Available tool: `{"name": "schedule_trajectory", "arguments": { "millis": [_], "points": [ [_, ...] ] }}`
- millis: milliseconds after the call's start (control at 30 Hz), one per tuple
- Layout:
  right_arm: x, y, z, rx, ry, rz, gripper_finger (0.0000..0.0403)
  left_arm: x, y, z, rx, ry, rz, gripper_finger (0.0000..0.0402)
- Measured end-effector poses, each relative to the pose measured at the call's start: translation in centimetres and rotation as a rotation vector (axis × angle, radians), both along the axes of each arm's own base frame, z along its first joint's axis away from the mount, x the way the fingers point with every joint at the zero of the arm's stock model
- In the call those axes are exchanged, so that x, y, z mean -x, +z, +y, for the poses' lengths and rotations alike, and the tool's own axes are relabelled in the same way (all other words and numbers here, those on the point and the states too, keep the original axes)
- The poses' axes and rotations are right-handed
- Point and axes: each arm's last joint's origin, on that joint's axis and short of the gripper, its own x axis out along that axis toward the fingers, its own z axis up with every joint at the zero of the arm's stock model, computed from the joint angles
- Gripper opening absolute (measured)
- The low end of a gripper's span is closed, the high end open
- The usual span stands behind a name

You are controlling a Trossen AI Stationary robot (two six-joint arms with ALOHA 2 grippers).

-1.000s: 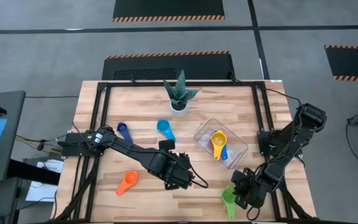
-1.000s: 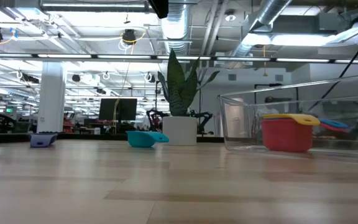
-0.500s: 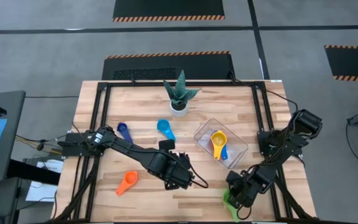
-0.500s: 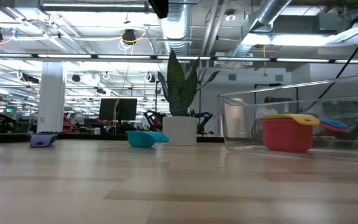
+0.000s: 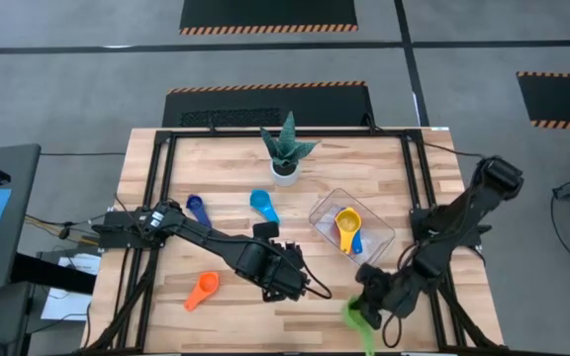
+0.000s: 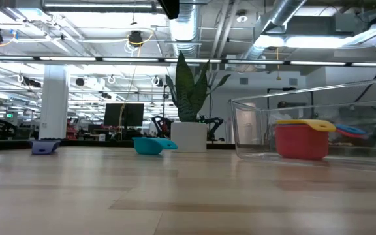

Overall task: Nest measuring cups in basket
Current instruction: Stack the green measuring cup on top of the yellow measuring cup

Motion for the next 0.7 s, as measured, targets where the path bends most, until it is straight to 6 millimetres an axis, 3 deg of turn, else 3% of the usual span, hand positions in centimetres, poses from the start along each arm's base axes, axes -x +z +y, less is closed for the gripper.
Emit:
{"name": "schedule_trajectory", "arguments": {
  "millis": [167, 300, 467, 700],
  "points": [
    [-1.0, 4.5, -2.0, 0.126, -0.09, -0.224, 0.0007, -0.2, 0.0, 0.0, -0.004, 0.003, -0.017, 0.0042],
    [-1.3, 6.9, -4.6, 0.269, -0.152, -0.265, 0.0007, -0.1, 0.0, 0.1, -0.005, 0.004, -0.014, 0.0042],
    [-0.6, 8.3, -8.4, 0.401, -0.232, -0.165, 0.0007, -0.1, 0.0, 0.1, -0.006, 0.003, -0.014, 0.0042],
    [0.3, 8.3, -12.2, 0.508, -0.327, -0.021, 0.0007, -0.1, 0.0, 0.1, -0.006, 0.005, -0.015, 0.0042]
  ]
}}
